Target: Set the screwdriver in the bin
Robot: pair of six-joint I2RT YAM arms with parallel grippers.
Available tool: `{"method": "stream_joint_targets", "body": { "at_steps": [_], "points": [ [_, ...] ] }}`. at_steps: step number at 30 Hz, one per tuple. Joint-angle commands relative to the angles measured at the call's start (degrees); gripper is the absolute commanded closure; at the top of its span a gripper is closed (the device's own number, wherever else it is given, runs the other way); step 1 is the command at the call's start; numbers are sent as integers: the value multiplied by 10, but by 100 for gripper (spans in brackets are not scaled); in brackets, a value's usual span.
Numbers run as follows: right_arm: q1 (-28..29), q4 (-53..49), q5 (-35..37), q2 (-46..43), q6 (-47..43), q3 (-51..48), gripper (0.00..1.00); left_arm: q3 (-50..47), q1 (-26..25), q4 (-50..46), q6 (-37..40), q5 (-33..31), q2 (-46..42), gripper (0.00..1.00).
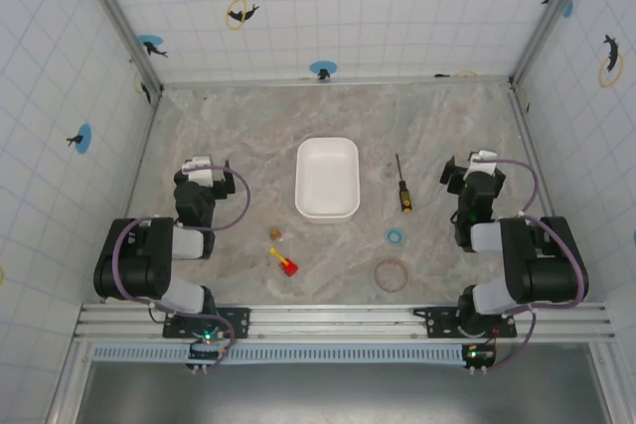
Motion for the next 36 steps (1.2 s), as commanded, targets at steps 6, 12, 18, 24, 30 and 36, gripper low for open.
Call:
{"method": "stream_joint_targets", "body": {
  "at_steps": [6,12,18,24,30,36],
  "points": [
    [-5,8,-1,5,5,17,1,11,5,7,-6,11,6,2],
    [-4,8,-1,5,5,18,1,11,5,7,-7,12,6,2],
    [-5,9,-1,5,5,17,1,11,5,6,-7,14,6,2],
    [-5,9,6,3,5,19,1,28,5,-32,8,41,-15,3],
    [9,-209,5,-75,2,99,1,124,4,-278,-12,101,-113,2],
    [22,-566,-103,-88,41,275,0,153,0,-392,-118,157,-194,2]
  ]
}}
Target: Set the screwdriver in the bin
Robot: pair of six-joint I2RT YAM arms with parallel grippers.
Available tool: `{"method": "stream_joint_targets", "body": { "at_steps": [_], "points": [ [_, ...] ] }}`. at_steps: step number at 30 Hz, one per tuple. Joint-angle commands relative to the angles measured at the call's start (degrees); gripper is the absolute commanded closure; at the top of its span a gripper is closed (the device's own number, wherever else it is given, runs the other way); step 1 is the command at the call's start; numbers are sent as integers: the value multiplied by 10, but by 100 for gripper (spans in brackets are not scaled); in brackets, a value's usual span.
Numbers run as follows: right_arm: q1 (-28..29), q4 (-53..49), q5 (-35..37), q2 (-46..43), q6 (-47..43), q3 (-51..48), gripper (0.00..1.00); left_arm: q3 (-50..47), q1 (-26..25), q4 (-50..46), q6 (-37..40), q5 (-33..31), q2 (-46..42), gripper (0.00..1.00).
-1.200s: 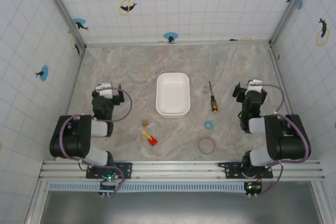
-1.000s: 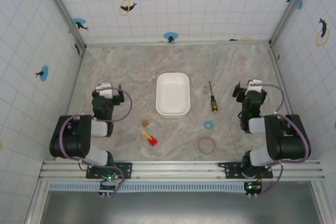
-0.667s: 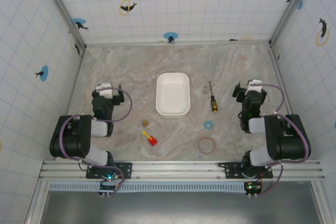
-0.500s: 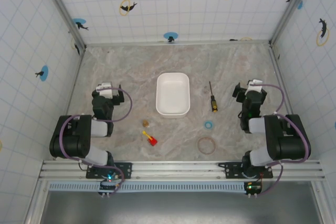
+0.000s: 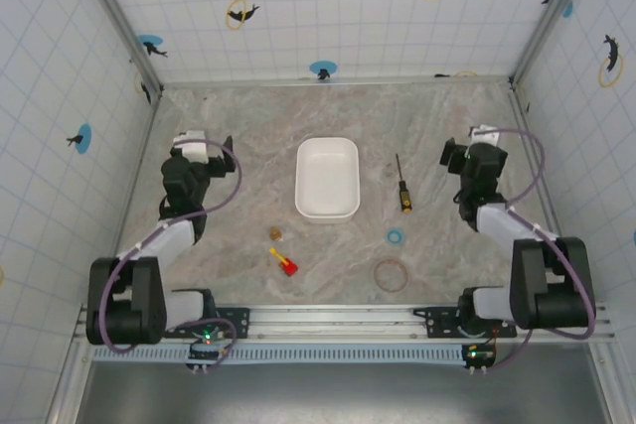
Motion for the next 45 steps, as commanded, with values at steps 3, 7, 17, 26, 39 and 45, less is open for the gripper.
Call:
{"method": "stream_joint_targets", "body": {
  "at_steps": [3,7,17,26,39,45],
  "points": [
    [33,-331,-129,29,37,136,0,32,-15,-155,-86,67,-39,2],
    [81,-430,-148,78,56,197,0,41,-26,-189,-106,102,-49,2],
    [141,-478,-162,150,106,214,10,27,-36,-216,-111,94,-35,2],
    [167,-477,-156,204,114,211,32,17,-39,-210,-113,97,-28,2],
    [177,-481,-151,231,113,207,52,6,-40,-210,-111,95,-29,2],
    [177,-484,-152,244,110,207,56,7,-41,-213,-112,94,-31,2]
  ]
}}
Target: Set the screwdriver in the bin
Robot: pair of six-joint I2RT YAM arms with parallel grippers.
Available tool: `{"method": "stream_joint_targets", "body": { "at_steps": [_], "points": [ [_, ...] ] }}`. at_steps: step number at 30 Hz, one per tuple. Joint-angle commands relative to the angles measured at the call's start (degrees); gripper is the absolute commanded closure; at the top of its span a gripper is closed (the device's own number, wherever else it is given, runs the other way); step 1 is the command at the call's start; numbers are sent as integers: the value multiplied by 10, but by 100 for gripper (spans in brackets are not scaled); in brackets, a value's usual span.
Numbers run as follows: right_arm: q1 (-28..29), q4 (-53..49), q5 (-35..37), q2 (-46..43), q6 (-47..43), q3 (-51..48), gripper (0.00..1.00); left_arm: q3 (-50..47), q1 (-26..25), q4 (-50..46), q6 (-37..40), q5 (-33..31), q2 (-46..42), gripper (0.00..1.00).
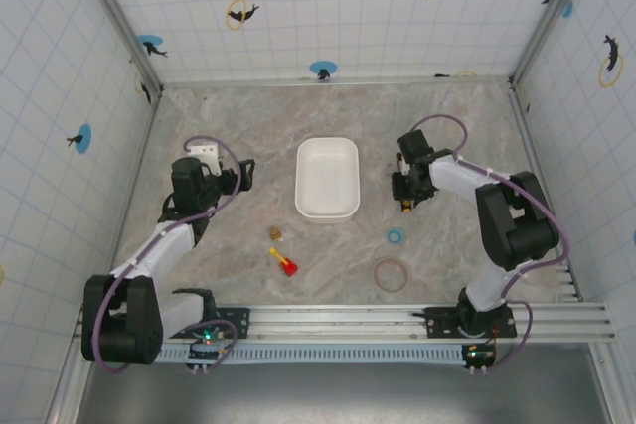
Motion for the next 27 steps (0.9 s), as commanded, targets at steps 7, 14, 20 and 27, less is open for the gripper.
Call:
{"method": "stream_joint_targets", "body": {
  "at_steps": [7,14,20,27],
  "points": [
    [2,-19,10,20,-4,7,66,-7,-6,-5,-6,7,-8,2],
    [-2,-22,5,27,-1,8,88,-9,-7,-8,-4,3,-11,2],
    [-18,2,-59,-23,30,16,100,-9,-6,-8,-3,3,-12,2],
    [-14,92,-134,-116,134,60,100,-8,-6,-9,0,-1,-13,2]
  ]
}}
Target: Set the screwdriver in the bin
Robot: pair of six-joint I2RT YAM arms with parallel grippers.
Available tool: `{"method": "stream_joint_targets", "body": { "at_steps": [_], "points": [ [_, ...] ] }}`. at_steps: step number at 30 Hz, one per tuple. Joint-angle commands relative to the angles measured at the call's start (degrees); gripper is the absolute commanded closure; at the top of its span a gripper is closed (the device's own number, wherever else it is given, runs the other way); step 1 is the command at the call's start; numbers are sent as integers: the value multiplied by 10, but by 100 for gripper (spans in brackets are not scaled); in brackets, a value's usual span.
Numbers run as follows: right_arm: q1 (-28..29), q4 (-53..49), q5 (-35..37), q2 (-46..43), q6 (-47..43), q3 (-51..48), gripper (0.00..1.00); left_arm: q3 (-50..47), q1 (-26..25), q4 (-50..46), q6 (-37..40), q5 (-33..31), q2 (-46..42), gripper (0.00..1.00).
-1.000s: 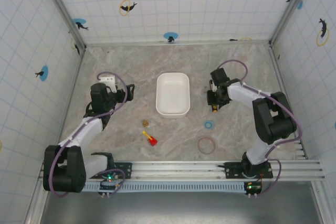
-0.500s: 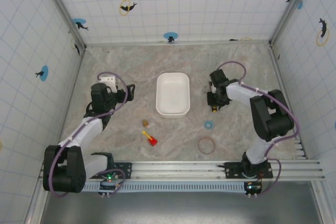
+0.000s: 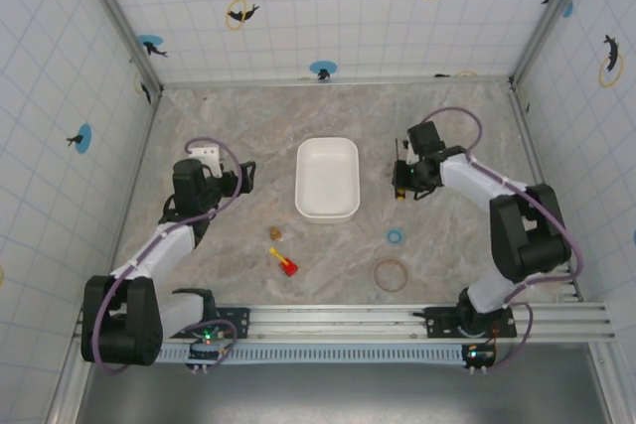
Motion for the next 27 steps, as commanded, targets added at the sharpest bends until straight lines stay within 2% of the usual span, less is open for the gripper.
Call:
{"method": "stream_joint_targets", "body": {
  "at_steps": [1,7,11,14,19,27],
  "points": [
    [14,90,-44,-60,83,57,100,-1,-3,-4,0,-1,-10,3],
    [109,159,101,-103,158,105,100,0,-3,-7,0,-3,-14,2],
    [189,173,206,-101,176,125,100,0,-5,-10,1,-3,-19,3],
    [236,162,260,-84,189,138,100,2,-5,-11,2,-3,-22,2],
    [269,91,248,-24,211,177,100,3,-5,-14,8,-2,-22,2],
    [288,26,182,71,228,202,100,3,-5,-16,13,-5,-23,3]
  ]
}}
